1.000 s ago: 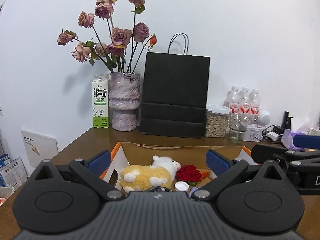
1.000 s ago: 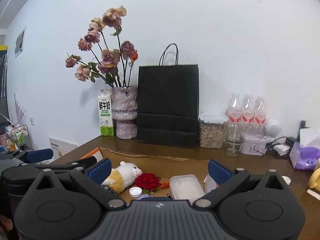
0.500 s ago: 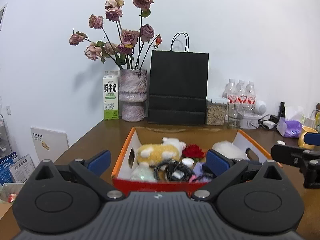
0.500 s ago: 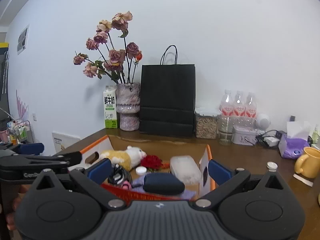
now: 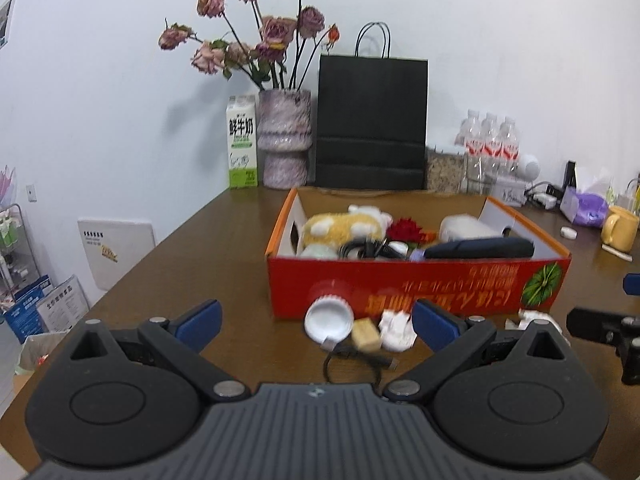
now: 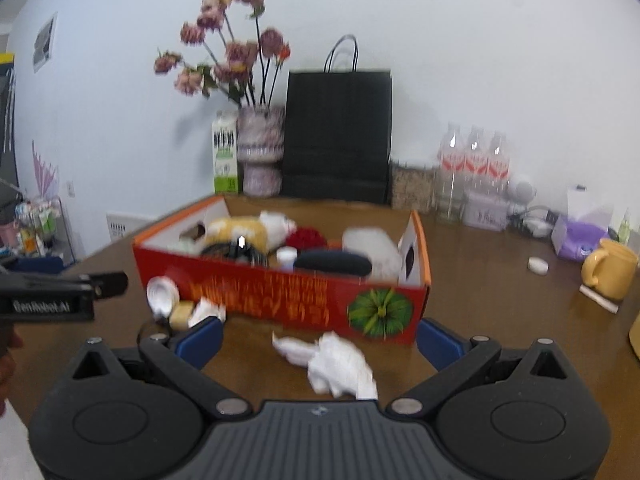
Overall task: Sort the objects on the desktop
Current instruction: 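Move both open tools back out of the box toward the table, then grasp the crumpled white tissue with the right tool while the left tool grasps the thin black cable, then carry the white tissue and thin black cable over the box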
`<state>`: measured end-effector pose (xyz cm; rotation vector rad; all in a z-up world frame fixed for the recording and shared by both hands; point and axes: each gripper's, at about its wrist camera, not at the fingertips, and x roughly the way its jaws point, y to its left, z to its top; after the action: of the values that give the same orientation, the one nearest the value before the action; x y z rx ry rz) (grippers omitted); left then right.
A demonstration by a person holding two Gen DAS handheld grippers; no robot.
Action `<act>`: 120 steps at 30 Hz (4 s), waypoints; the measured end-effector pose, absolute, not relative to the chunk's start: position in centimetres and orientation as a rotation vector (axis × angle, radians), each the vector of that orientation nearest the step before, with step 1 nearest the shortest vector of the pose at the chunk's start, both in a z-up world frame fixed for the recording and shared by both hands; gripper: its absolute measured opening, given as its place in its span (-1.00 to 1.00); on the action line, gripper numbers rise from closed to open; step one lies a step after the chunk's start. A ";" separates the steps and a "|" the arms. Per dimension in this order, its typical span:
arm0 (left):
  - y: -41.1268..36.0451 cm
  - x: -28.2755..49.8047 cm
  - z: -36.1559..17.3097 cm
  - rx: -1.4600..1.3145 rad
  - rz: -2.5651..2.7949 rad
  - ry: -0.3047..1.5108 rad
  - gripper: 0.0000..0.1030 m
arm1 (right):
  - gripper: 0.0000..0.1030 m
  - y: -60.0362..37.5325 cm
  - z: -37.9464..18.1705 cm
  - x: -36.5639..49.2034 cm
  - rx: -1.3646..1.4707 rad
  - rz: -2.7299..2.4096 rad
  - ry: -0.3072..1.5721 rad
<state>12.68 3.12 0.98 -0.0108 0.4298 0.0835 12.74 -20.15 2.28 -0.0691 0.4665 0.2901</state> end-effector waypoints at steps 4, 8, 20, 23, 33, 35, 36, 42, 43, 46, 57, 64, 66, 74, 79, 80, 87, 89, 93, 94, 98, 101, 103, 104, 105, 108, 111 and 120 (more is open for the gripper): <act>3.5 12.3 0.2 -0.003 0.089 0.457 1.00 | 1.00 -20.3 0.9 12.7 -0.071 0.281 0.509; 3.6 12.2 -0.7 0.003 0.089 0.484 1.00 | 1.00 -20.7 -0.2 12.9 -0.075 0.271 0.547; 3.5 13.6 -1.8 0.030 0.065 0.536 1.00 | 1.00 -21.9 -2.0 14.6 -0.043 0.236 0.618; 3.4 14.2 -1.8 0.036 0.060 0.542 1.00 | 1.00 -21.9 -1.9 15.4 -0.054 0.239 0.617; 2.5 17.0 -3.1 0.065 0.023 0.605 1.00 | 0.81 -21.1 -2.3 18.5 -0.070 0.271 0.646; 2.3 17.5 -3.4 0.067 0.016 0.613 0.99 | 0.73 -20.8 -2.4 19.0 -0.070 0.280 0.650; 2.3 17.7 -3.6 0.065 0.009 0.617 0.96 | 0.62 -20.7 -2.5 19.2 -0.072 0.284 0.651; 2.6 18.1 -4.4 0.028 -0.054 0.647 0.23 | -0.17 -20.3 -2.7 19.9 -0.060 0.318 0.654; 2.7 18.0 -4.3 0.030 -0.060 0.643 0.04 | -0.28 -20.4 -2.7 19.9 -0.055 0.325 0.654; 2.8 17.6 -4.3 0.027 -0.066 0.639 -0.22 | -0.57 -20.6 -2.7 19.6 -0.043 0.341 0.647; 2.2 16.7 -4.2 0.027 -0.078 0.620 -0.56 | -0.67 -21.1 -2.2 18.3 -0.017 0.345 0.613; 2.3 15.9 -3.7 0.006 -0.089 0.602 -0.99 | -0.67 -21.2 -1.7 17.3 -0.011 0.343 0.592; 2.2 15.7 -3.5 0.008 -0.088 0.595 -0.99 | -0.67 -21.3 -1.5 17.1 -0.009 0.344 0.587; 2.5 15.1 -2.8 -0.019 -0.089 0.590 -0.95 | -0.67 -21.5 -0.8 16.3 -0.003 0.339 0.566; 3.0 14.1 -2.8 -0.005 -0.090 0.620 -0.90 | -0.67 -21.9 -0.6 15.2 0.001 0.338 0.560; 3.1 14.1 -3.0 -0.007 -0.094 0.633 -0.85 | -0.67 -22.0 -0.7 15.0 0.003 0.339 0.560; 2.2 13.9 -4.2 0.029 -0.108 0.638 -0.84 | -0.67 -21.7 -1.3 14.2 0.002 0.352 0.581; 2.1 13.9 -4.3 0.035 -0.112 0.632 -0.94 | -0.67 -21.7 -1.3 14.0 0.003 0.355 0.579; 2.1 13.5 -4.0 0.028 -0.093 0.607 -0.94 | -0.67 -21.8 -1.1 13.6 0.004 0.354 0.571; 2.1 13.3 -3.7 0.025 -0.094 0.596 -0.94 | -0.67 -21.8 -1.0 13.6 0.004 0.354 0.569; 2.1 12.7 -2.3 0.033 -0.093 0.539 -0.94 | -0.67 -21.9 -0.7 13.6 0.005 0.355 0.560; 1.9 12.3 -1.1 0.033 -0.101 0.497 -0.94 | -0.67 -21.8 -0.3 13.6 0.004 0.357 0.548; 1.7 12.1 -0.2 0.036 -0.106 0.467 -0.94 | -0.67 -21.8 0.1 13.7 0.004 0.357 0.536; 1.5 12.0 0.2 0.036 -0.110 0.451 -0.94 | -0.67 -21.8 0.3 13.7 0.005 0.356 0.529; 1.4 12.0 0.7 0.038 -0.113 0.435 -0.94 | -0.67 -21.7 0.6 13.8 0.004 0.357 0.520; 1.2 12.1 2.3 0.042 -0.118 0.383 -0.94 | -0.67 -21.6 1.9 14.0 -0.002 0.361 0.482; 1.0 12.7 4.0 0.035 -0.117 0.325 -0.94 | -0.67 -21.4 3.3 14.6 -0.005 0.362 0.440; -0.1 17.0 6.7 -0.003 -0.125 0.243 -0.94 | -0.67 -20.0 6.6 19.4 0.007 0.355 0.370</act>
<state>16.99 -0.09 6.74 -0.0025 0.2425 -0.1249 19.38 -20.02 6.57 0.0070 0.3697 0.3546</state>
